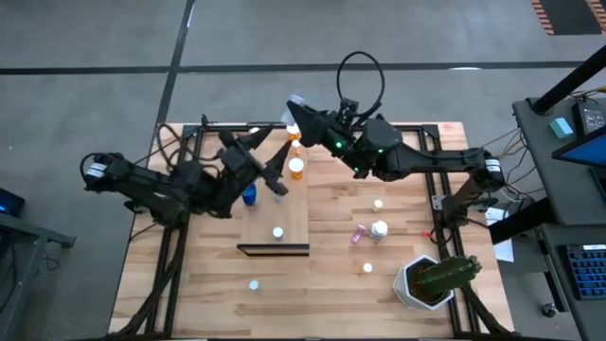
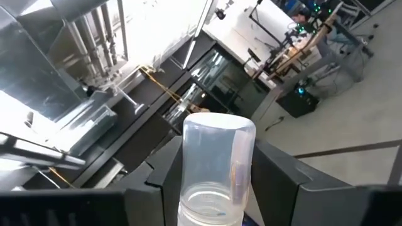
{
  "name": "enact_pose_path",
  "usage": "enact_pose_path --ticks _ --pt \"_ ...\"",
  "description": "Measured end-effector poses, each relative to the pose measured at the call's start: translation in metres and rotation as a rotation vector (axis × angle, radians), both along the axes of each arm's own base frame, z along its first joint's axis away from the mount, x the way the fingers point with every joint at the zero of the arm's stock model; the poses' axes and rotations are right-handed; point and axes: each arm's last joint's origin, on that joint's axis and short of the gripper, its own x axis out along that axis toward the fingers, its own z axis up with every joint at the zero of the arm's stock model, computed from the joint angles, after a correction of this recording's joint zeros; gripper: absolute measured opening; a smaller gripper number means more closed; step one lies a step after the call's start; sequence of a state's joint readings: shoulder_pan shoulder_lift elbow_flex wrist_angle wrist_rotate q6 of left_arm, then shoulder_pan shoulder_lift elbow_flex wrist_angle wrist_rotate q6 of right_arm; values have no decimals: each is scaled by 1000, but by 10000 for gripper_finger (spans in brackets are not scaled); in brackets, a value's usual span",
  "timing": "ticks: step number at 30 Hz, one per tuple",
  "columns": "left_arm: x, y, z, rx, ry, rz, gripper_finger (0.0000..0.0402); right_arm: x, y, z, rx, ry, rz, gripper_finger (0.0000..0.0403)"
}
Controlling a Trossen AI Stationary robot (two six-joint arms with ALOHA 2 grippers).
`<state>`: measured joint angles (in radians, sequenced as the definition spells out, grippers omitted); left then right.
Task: Pick and place medicine bottles onto shelf by color
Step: Put the middle transparent pill bottle on the shelf
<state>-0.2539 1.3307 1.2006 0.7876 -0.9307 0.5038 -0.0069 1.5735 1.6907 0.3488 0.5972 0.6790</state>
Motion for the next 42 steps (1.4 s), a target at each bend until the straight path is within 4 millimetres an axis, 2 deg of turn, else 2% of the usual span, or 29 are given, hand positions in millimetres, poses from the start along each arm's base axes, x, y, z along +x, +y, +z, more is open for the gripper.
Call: enact_pose_path --ticks 4,9,13,17,19,23,30,42 --pt "8 8 -1 3 -14 -1 234 4 0 -1 -18 19 -6 144" --pt "8 13 -1 -52 -76 -8 234 -2 0 11 -71 18 -32 144" --pt "8 14 -1 -53 -76 -3 234 -3 1 13 -103 31 -26 144" --pt "-3 13 6 -47 -106 -29 234 -4 2 19 -268 83 69 144" --pt "-10 14 12 -31 -134 -59 234 -8 2 22 -278 72 71 144" --pt "-14 13 16 19 -151 -124 234 -9 2 24 -229 33 93 144" --pt "-2 11 1 119 -8 -70 235 -5 2 20 -86 -43 156 144" --pt "1 14 0 91 -16 -33 234 9 7 7 -46 -25 197 144"
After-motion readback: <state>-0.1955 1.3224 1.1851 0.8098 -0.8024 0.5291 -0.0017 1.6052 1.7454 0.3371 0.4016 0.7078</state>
